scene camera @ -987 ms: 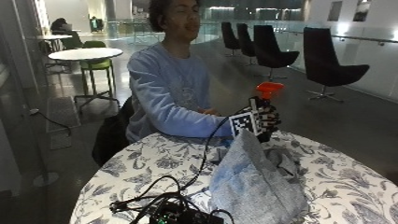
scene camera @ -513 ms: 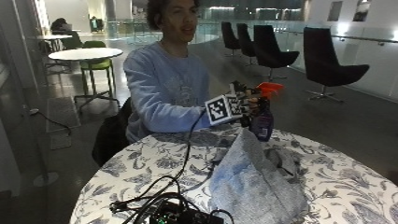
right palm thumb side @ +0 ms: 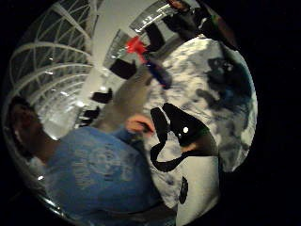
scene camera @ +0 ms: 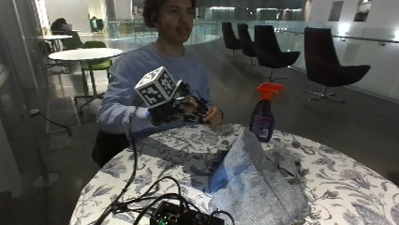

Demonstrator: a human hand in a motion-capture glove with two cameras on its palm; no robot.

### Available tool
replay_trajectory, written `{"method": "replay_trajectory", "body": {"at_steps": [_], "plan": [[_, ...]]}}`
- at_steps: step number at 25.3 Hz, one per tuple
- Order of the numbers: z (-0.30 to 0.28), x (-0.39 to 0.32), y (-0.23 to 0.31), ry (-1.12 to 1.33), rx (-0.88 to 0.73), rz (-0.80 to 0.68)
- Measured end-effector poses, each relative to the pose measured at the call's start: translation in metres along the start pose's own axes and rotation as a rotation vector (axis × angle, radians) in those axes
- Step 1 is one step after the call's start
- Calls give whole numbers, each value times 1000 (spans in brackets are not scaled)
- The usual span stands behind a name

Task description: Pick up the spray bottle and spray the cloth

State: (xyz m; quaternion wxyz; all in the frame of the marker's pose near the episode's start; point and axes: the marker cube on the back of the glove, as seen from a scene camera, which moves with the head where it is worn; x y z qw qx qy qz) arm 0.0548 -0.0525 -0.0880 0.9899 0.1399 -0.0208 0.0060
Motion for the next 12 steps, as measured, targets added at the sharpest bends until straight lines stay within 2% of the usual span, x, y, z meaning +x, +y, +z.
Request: {"method": "replay_trajectory", "body": {"at_steps": [2,6,12], "plan": [[-18,24,27,99,-23,17],[-31,56,65,151,-76,54],[-32,71,89,190,-96,74]]}}
